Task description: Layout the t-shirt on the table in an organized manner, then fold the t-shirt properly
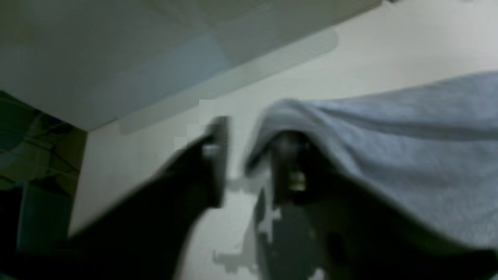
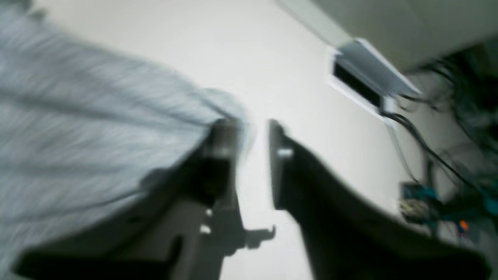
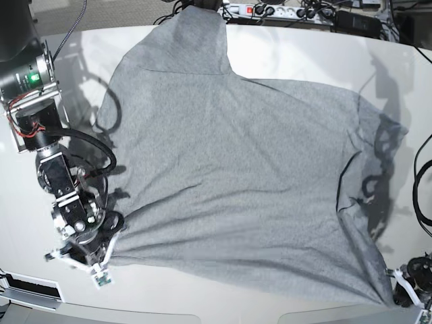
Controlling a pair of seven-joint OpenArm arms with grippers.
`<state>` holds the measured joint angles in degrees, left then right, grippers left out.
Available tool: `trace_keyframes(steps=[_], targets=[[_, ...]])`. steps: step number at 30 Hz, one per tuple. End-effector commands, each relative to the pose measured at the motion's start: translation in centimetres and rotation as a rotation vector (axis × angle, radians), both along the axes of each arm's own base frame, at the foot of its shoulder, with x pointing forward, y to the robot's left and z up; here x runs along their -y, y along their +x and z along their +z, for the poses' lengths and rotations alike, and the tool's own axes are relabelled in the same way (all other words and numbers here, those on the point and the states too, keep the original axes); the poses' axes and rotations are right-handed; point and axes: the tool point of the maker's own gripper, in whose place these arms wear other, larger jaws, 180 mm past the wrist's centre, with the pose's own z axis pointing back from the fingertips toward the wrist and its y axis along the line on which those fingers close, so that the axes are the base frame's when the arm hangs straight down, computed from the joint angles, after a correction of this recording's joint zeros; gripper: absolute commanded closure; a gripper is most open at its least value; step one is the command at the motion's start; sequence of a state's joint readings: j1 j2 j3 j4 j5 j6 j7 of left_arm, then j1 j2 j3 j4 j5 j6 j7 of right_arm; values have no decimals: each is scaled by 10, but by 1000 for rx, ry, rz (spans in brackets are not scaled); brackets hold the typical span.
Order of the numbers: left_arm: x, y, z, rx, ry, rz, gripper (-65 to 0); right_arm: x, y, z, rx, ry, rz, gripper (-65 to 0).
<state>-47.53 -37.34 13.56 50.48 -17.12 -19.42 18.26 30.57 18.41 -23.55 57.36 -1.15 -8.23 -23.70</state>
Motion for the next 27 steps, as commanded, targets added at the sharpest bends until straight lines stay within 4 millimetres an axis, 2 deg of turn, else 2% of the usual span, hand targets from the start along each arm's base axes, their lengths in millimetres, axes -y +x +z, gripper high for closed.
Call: trace_keyframes(steps=[1, 2, 5, 9, 10, 12, 14, 15, 18, 19, 22, 25, 27], targets=[[-10, 8, 38, 95, 2, 24, -294, 6, 21, 42, 101, -12, -9, -251], [-13, 9, 41, 105, 2, 40, -322, 7, 24, 48, 104, -14, -17, -271], [-22, 9, 41, 101, 6, 97, -327, 11, 33, 65, 109, -14, -40, -274], [-35, 2, 23, -6, -42, 188, -321, 20, 36, 75, 60, -14, -100, -274], [-37, -1, 18, -35, -43, 200, -297, 23, 35, 75, 41, -13, -117, -274], [-45, -5, 15, -63, -23, 216, -220, 26, 32, 71, 2, -15, -137, -273], [-55, -7, 23, -39, 11, 224, -197, 26, 27, 62, -52, -31, -112, -272], [-60, -8, 28, -18, 20, 224, -209, 24, 25, 56, -78, -36, -86, -272], [-69, -12, 32, -18, 36, 227, -303, 24, 19, 44, -113, -45, -66, -272], [-72, -13, 33, -19, 40, 232, -313, 24, 17, 40, -118, -45, -65, -272], [-73, -15, 33, -22, 13, 229, -313, 23, 13, 32, -130, -43, -60, -272], [-52, -17, 29, -55, -32, 111, -313, 23, 9, 25, -145, -42, -61, -272], [-52, -16, 27, -61, -4, 103, -314, 24, 5, 20, -161, -43, -65, -272]])
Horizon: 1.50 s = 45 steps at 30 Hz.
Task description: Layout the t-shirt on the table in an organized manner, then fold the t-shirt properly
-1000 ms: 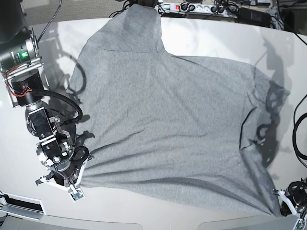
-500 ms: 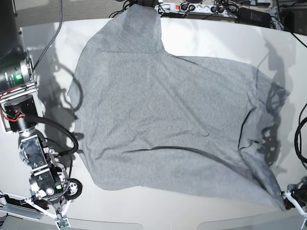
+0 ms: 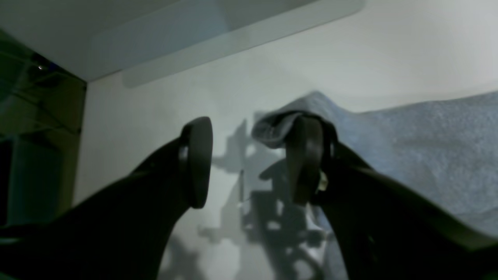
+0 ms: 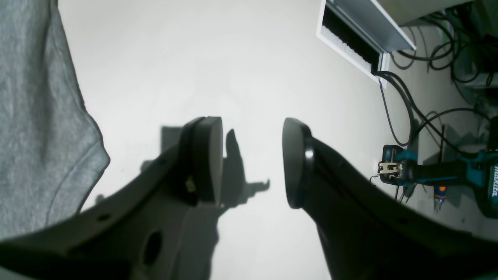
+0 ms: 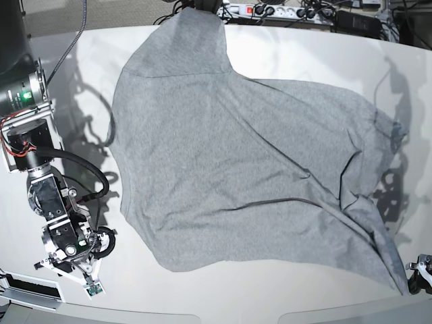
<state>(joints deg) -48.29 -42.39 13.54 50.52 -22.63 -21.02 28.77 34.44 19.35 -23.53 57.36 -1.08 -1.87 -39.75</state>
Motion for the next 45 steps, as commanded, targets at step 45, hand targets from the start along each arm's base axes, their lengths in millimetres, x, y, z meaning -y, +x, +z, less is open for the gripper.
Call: trace_keyframes(steps=[45], targets=[[-23, -169, -92, -528, -562, -38, -312, -69, -9, -12, -110, 310, 258, -272]])
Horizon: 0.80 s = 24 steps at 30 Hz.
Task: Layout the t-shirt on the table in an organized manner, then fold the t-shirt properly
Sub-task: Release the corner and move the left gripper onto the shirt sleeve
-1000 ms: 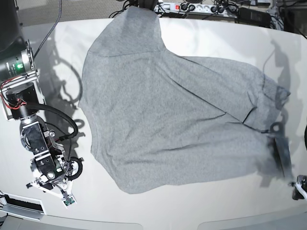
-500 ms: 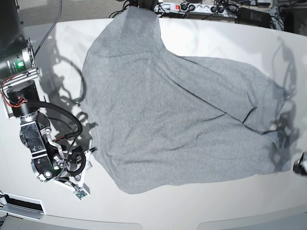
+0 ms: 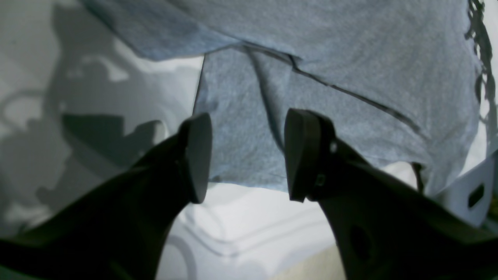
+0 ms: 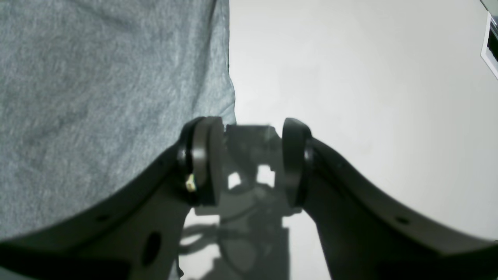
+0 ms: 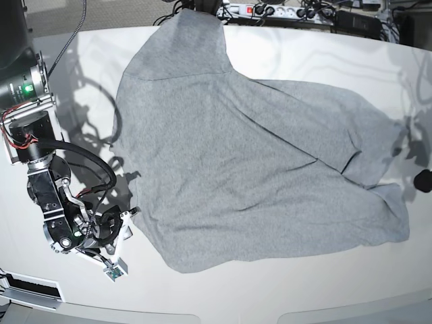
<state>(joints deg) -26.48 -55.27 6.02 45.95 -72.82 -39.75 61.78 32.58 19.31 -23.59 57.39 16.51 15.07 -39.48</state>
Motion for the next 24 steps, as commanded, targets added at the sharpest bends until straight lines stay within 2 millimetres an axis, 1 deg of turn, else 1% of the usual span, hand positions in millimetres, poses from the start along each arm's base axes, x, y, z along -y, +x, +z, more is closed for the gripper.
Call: trace_keyframes(steps=[1, 6, 9, 12, 14, 16, 18, 22, 23, 24], targets=[[-11, 1, 9, 30, 0, 32, -312, 2, 18, 27, 72, 9, -3, -272], [-34, -20, -18, 70, -63, 218, -312, 2, 18, 27, 72, 9, -3, -272], [-46, -35, -46, 77, -28, 295, -313, 2, 18, 26, 69, 8, -4, -272], [-38, -50, -78, 53, 28, 285, -313, 1, 18, 26, 70, 10, -2, -272], [-27, -57, -97, 30, 42, 265, -313, 0, 18, 26, 70, 12, -2, -272], [-14, -61, -111, 6, 37, 248, -313, 1, 18, 26, 69, 10, -2, -272], [-4, -61, -120, -2, 29, 236, -313, 1, 18, 26, 67, 9, -3, -272], [3, -60, -126, 5, 33, 226, -312, 2, 17, 25, 63, 7, -4, -272], [4, -61, -127, -1, 36, 222, -302, 1, 18, 26, 64, 8, -4, -272], [6, -62, -129, -11, 35, 219, -264, 1, 18, 26, 64, 8, -4, -272]])
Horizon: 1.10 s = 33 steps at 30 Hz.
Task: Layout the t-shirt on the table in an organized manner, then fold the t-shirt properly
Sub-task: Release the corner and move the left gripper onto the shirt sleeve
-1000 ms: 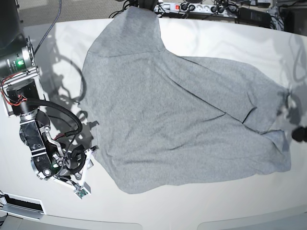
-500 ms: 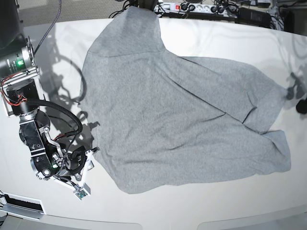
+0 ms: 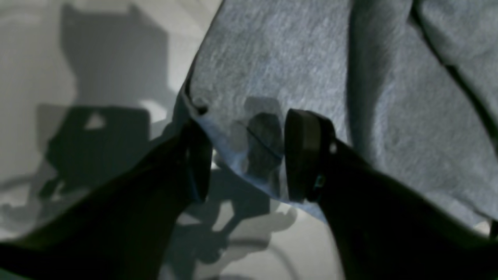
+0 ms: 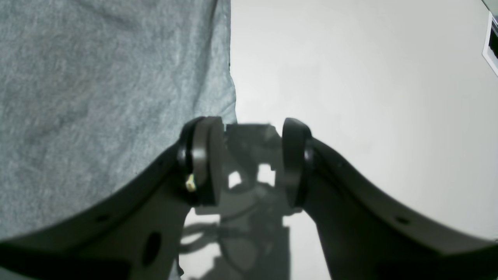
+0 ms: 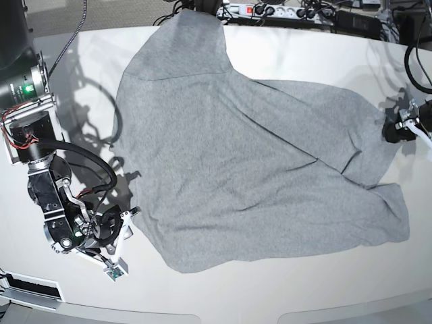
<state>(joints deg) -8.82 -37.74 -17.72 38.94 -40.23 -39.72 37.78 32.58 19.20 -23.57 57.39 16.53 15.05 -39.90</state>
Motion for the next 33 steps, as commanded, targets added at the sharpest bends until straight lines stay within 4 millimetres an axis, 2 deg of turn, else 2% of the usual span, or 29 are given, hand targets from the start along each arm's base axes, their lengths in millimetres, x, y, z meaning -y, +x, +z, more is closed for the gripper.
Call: trace_keyframes(steps=[1, 2, 5, 9, 15, 19, 21, 24, 27, 33], targets=[[-4, -4, 2, -30, 17, -19, -214, 2, 18, 27, 70, 9, -3, -272], [-2, -6, 0, -47, 9, -25, -165, 2, 18, 26, 70, 9, -2, -272], [10, -13, -4, -101, -34, -51, -71, 2, 18, 26, 70, 8, -3, -272], [15, -8, 5, -96, -50, -78, -2, 1, 21, 29, 86, 12, -1, -272], [2, 0, 30, -67, -46, -85, 0, 11, 33, 41, 183, -64, 0, -272], [-16, 1, 50, -56, -39, -71, 0, 17, 23, 30, 103, -95, -10, -272], [-26, 4, 63, -34, -41, -55, 0, 11, 16, 24, 49, -76, 23, -272], [-35, 10, 81, 12, -60, -31, 0, -9, 0, 16, -41, 49, 84, -272], [-33, 7, 89, -2, -108, -34, 0, -24, -12, 19, -99, 173, 138, -272], [-29, -1, 86, -41, -129, -45, 0, -44, -48, 54, -112, 483, 258, -272]])
